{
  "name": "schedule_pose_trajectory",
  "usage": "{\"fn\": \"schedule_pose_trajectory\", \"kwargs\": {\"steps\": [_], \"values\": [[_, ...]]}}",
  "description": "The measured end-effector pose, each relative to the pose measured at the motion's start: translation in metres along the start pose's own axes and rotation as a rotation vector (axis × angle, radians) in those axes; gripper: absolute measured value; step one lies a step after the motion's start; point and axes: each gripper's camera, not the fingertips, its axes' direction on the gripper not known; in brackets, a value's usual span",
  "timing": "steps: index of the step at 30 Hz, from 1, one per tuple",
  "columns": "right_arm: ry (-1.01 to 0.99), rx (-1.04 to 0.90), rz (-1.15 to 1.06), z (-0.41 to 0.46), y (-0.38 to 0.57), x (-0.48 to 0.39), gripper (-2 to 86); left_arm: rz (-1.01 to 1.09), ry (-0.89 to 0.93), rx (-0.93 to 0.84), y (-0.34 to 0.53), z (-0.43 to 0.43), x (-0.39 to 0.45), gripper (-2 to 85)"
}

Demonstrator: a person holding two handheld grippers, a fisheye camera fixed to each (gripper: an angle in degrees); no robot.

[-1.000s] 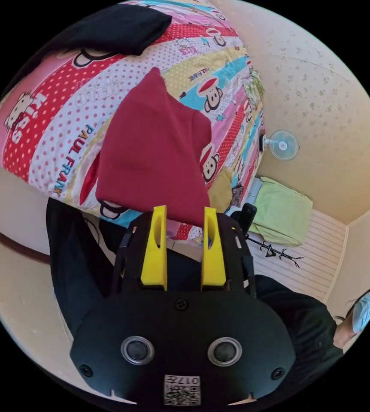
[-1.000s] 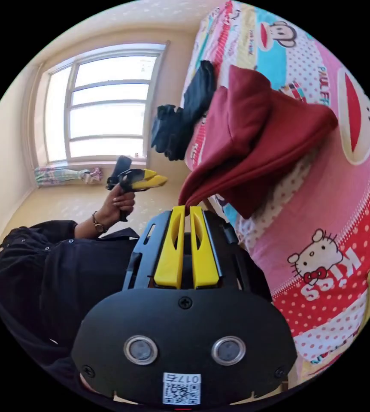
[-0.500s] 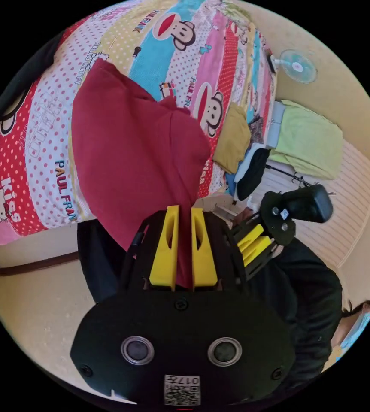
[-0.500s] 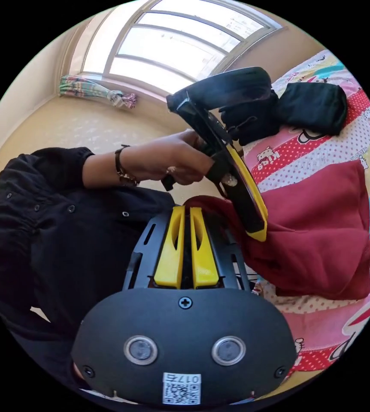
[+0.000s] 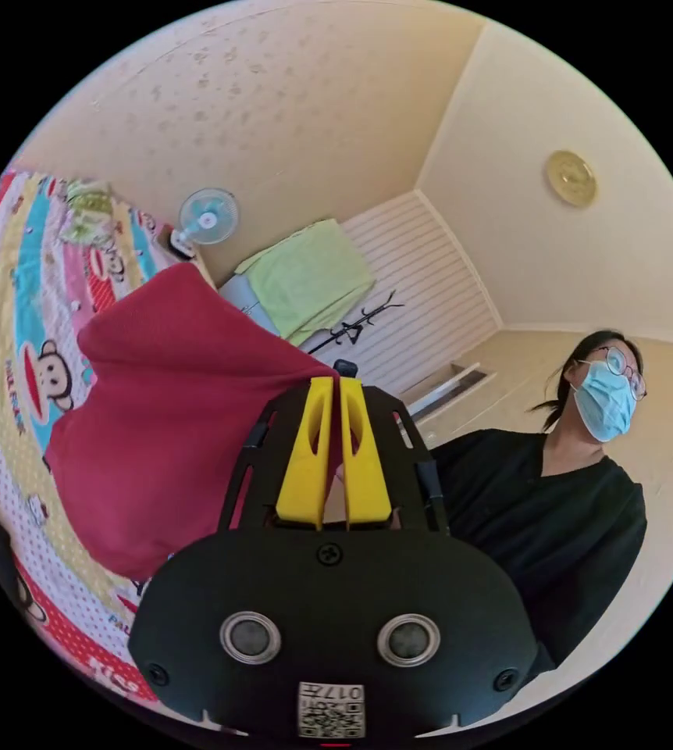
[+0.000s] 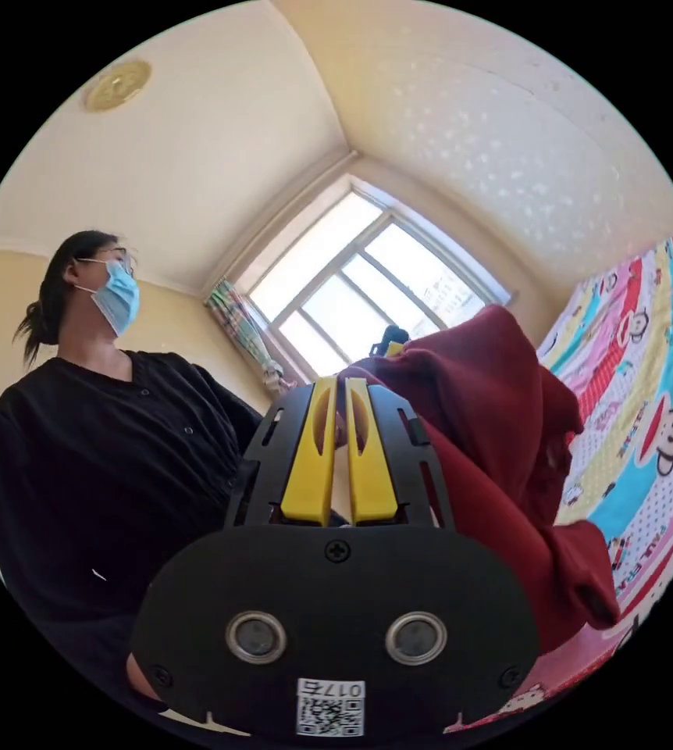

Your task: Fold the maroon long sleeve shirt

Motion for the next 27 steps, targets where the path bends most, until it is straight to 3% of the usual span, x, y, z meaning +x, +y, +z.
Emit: {"fn": "schedule_pose_trajectory", "kwargs": {"steps": [5,9,12,16,18,20,22,27], "values": [[0.026,0.099,-0.283,-0.011,-0.072,-0.064,2.1,0.341,0.124,0.035,-0.062,-0.009,0.069,-0.5],[0.114,-0.154,-0.377,0.053,-0.1,-0.093,2.0,0.318,0.043,0.065,-0.051,-0.037,0.067,-0.5],[0.162,-0.353,-0.305,0.117,-0.084,-0.068,2.0,0.152,-0.045,0.091,-0.011,-0.071,0.029,-0.5],[0.164,-0.542,0.096,0.2,-0.018,0.029,1.7,-0.316,-0.259,0.074,0.091,-0.119,-0.051,-0.6],[0.243,-0.675,0.279,0.227,0.017,0.068,1.4,-0.549,-0.449,-0.029,0.145,-0.128,-0.081,-0.7],[0.271,-0.76,0.393,0.24,0.04,0.091,1.1,-0.778,-0.614,-0.259,0.21,-0.121,-0.11,-0.8],[0.36,-0.821,0.492,0.242,0.049,0.11,0.8,-0.856,-0.557,-0.318,0.248,-0.114,-0.119,-0.9],[0.475,-0.787,0.646,0.227,0.042,0.127,0.6,-0.972,-0.384,-0.104,0.284,-0.125,-0.128,-0.8]]}}
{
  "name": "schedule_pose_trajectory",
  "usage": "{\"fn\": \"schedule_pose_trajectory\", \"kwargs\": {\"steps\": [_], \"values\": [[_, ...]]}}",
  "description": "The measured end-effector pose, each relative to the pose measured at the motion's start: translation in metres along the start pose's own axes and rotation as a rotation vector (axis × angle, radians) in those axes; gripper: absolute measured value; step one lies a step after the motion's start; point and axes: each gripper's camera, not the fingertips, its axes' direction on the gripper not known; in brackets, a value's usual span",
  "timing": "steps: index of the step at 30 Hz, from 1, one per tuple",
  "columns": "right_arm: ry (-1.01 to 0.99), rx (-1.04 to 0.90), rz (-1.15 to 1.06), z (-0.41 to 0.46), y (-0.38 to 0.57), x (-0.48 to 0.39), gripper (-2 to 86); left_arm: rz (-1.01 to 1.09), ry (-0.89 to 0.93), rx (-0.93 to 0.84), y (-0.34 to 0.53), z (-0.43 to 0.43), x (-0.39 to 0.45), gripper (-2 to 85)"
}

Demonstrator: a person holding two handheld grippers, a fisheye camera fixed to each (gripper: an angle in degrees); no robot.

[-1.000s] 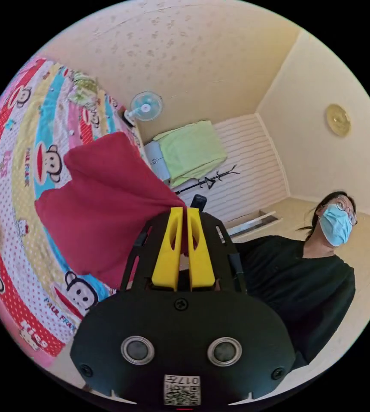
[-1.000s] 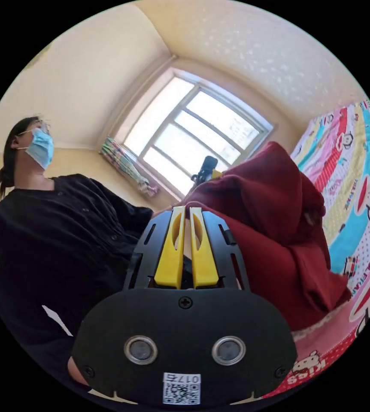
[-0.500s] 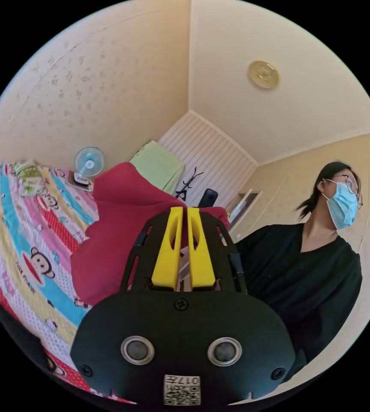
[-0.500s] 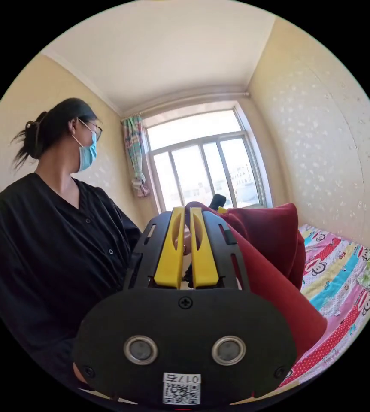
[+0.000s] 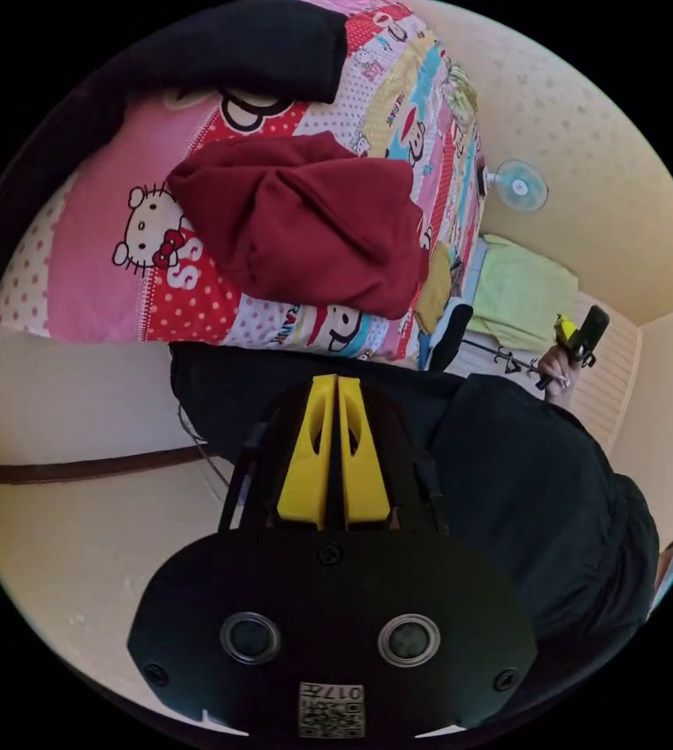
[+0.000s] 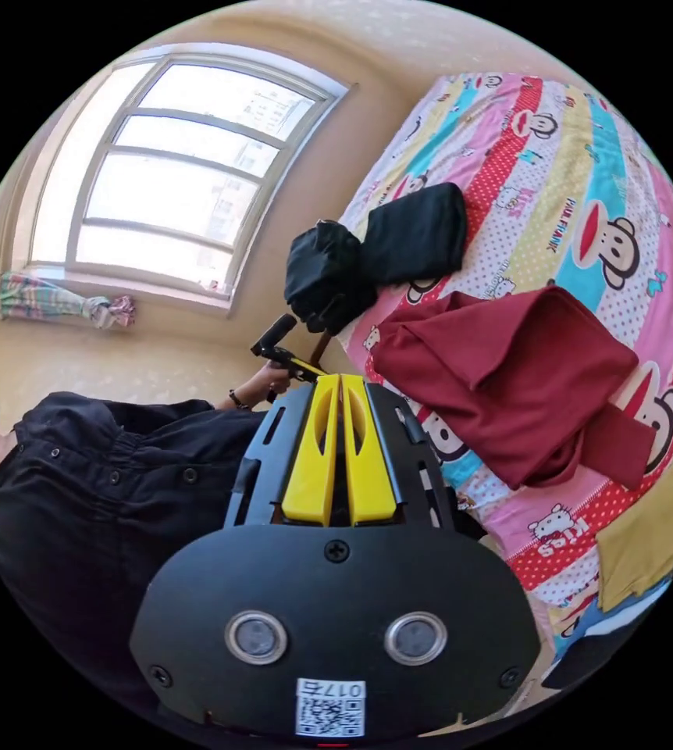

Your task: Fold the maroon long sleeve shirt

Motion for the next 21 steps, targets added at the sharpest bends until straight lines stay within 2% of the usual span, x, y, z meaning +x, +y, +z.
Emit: {"fn": "schedule_pose_trajectory", "kwargs": {"steps": [4,9,14,18,19,21], "values": [[0.059,0.01,0.138,0.002,0.0,0.008,0.4,0.025,0.016,0.097,-0.043,-0.022,0.017,0.7],[0.102,-0.013,0.197,0.019,0.004,0.0,0.4,0.108,-0.048,0.082,-0.128,-0.036,0.054,8.6],[0.095,0.022,0.275,0.027,0.019,-0.005,0.3,0.128,-0.249,0.089,-0.212,-0.037,0.075,9.5],[0.064,0.09,0.383,0.025,0.052,-0.003,0.3,0.102,-0.418,-0.018,-0.246,-0.004,0.056,10.5],[0.055,0.117,0.423,0.022,0.063,-0.001,0.3,0.058,-0.453,-0.114,-0.248,0.017,0.041,11.3],[0.04,0.173,0.474,0.017,0.081,0.0,0.3,0.056,-0.446,-0.082,-0.239,0.029,0.031,11.5]]}}
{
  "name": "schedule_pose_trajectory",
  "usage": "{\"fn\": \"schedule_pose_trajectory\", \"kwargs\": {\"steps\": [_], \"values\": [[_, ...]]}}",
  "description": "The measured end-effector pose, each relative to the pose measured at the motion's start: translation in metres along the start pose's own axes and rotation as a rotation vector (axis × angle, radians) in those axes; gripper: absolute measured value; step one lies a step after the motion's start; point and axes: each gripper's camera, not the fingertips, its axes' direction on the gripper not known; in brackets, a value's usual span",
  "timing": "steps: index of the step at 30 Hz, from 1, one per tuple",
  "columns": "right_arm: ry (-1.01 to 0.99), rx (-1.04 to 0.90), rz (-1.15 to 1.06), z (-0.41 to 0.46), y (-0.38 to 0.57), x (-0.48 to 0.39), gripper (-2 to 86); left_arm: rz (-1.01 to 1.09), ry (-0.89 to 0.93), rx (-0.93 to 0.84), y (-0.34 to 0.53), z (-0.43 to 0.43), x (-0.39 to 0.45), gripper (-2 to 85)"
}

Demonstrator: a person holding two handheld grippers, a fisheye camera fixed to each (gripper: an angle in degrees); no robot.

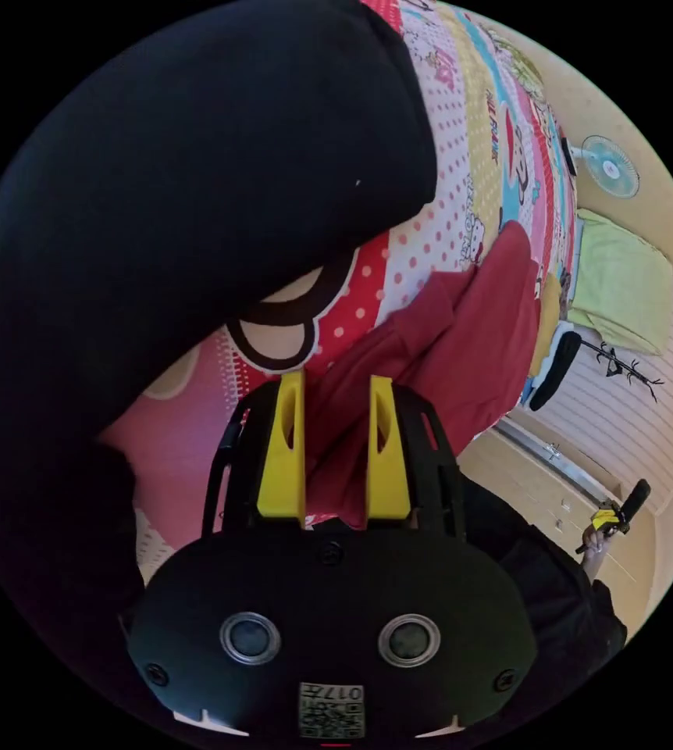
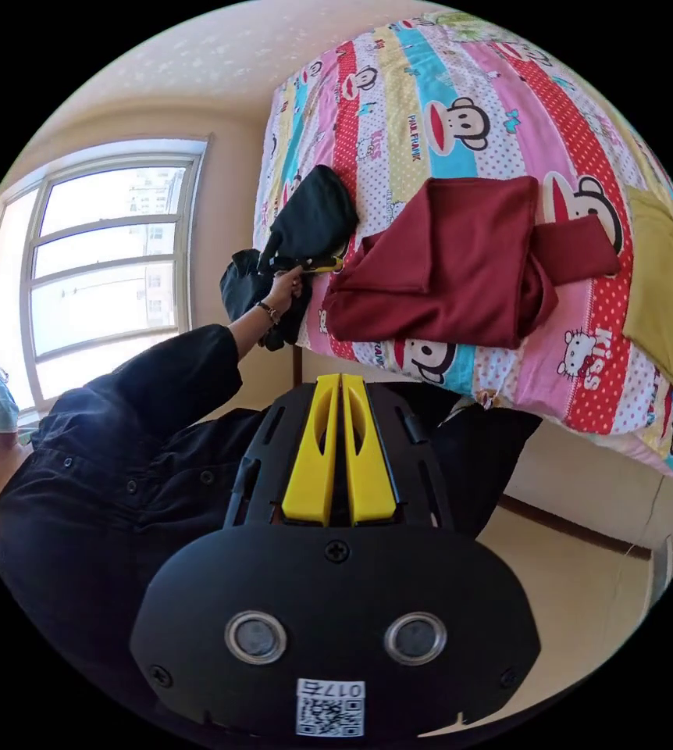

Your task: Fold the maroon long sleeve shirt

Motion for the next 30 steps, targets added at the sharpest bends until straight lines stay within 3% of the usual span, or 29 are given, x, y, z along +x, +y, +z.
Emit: {"fn": "schedule_pose_trajectory", "kwargs": {"steps": [4,9,13,17,21,26,30], "values": [[-0.05,0.119,0.076,-0.019,0.029,0.018,0.4,0.006,0.041,0.06,0.03,0.011,0.0,8.9],[-0.066,0.172,0.085,-0.033,0.036,0.034,0.4,-0.047,0.271,-0.093,0.056,0.046,0.003,4.5],[-0.155,0.213,-0.004,-0.047,0.023,0.04,0.3,-0.152,0.465,0.162,0.113,0.027,0.01,3.7],[-0.155,0.238,-0.102,-0.061,0.021,0.04,0.3,0.067,0.707,0.309,0.179,0.006,0.055,2.3],[-0.173,0.272,-0.197,-0.078,0.032,0.052,0.3,0.26,0.699,0.337,0.225,-0.009,0.12,1.4],[-0.159,0.307,-0.311,-0.101,0.049,0.069,0.3,0.516,0.565,0.42,0.281,-0.047,0.218,0.9],[-0.159,0.351,-0.378,-0.121,0.069,0.082,0.4,0.598,0.529,0.511,0.325,-0.068,0.264,0.7]]}}
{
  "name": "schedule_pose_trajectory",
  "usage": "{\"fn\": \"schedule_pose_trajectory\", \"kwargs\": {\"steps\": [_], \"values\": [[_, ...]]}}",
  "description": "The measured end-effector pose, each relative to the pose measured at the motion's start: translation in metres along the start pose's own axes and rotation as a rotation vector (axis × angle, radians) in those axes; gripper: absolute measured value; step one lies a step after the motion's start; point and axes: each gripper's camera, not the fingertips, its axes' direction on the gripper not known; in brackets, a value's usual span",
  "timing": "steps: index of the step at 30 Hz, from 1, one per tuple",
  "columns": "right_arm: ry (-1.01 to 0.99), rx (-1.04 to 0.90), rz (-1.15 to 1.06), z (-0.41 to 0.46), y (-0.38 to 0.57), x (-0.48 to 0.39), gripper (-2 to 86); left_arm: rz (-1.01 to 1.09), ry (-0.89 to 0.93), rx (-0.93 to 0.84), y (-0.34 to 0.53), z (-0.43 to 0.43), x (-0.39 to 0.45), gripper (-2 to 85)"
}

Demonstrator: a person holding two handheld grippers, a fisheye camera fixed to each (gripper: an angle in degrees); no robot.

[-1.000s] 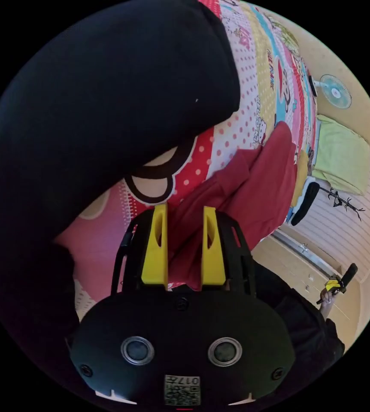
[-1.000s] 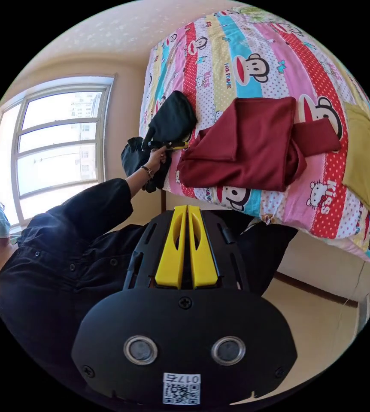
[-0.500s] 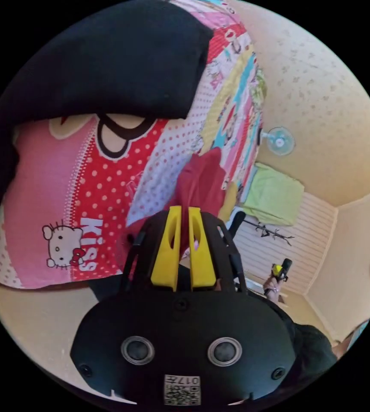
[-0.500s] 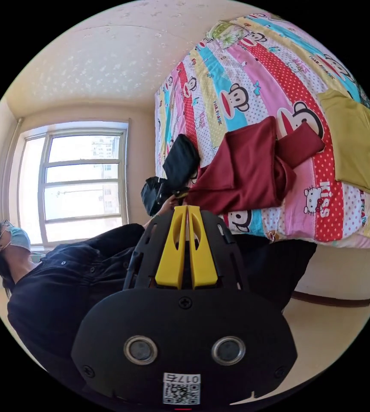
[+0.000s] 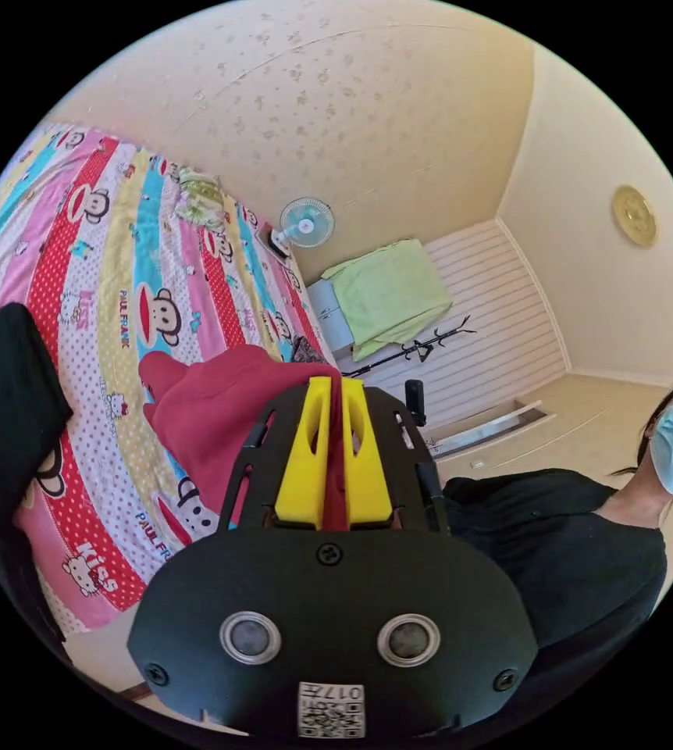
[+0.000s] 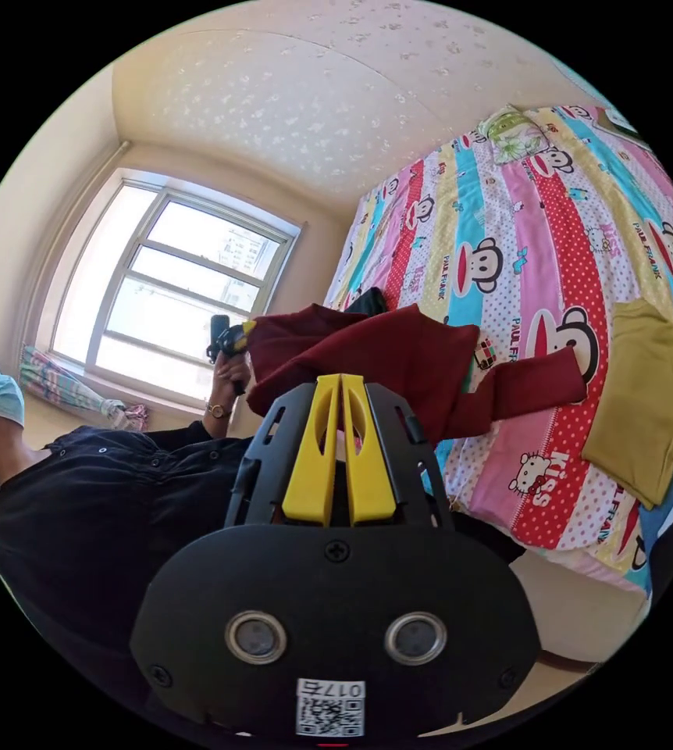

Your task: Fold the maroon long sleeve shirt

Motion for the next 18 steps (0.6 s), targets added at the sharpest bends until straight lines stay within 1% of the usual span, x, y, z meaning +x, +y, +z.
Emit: {"fn": "schedule_pose_trajectory", "kwargs": {"steps": [3,5,8,11,13,15,18], "values": [[-0.033,0.059,-0.029,-0.019,0.013,0.003,0.4,0.15,-0.085,0.009,0.008,-0.005,0.066,0.6],[-0.049,0.085,-0.055,-0.029,0.021,0.003,0.4,0.324,-0.17,-0.003,0.021,-0.006,0.126,0.6],[-0.08,0.082,-0.136,-0.035,0.031,-0.003,0.4,0.532,-0.213,-0.051,0.045,0.003,0.183,0.5],[-0.093,0.05,-0.23,-0.034,0.039,-0.012,0.5,0.515,-0.2,-0.082,0.059,0.012,0.199,0.3],[-0.139,0.036,-0.306,-0.033,0.046,-0.02,0.8,0.537,-0.203,-0.083,0.074,0.016,0.21,0.0],[-0.181,0.027,-0.357,-0.033,0.051,-0.026,1.2,0.58,-0.155,-0.086,0.092,0.018,0.221,-0.1],[-0.211,0.017,-0.407,-0.032,0.058,-0.034,2.4,0.627,0.006,-0.036,0.12,0.012,0.225,-0.2]]}}
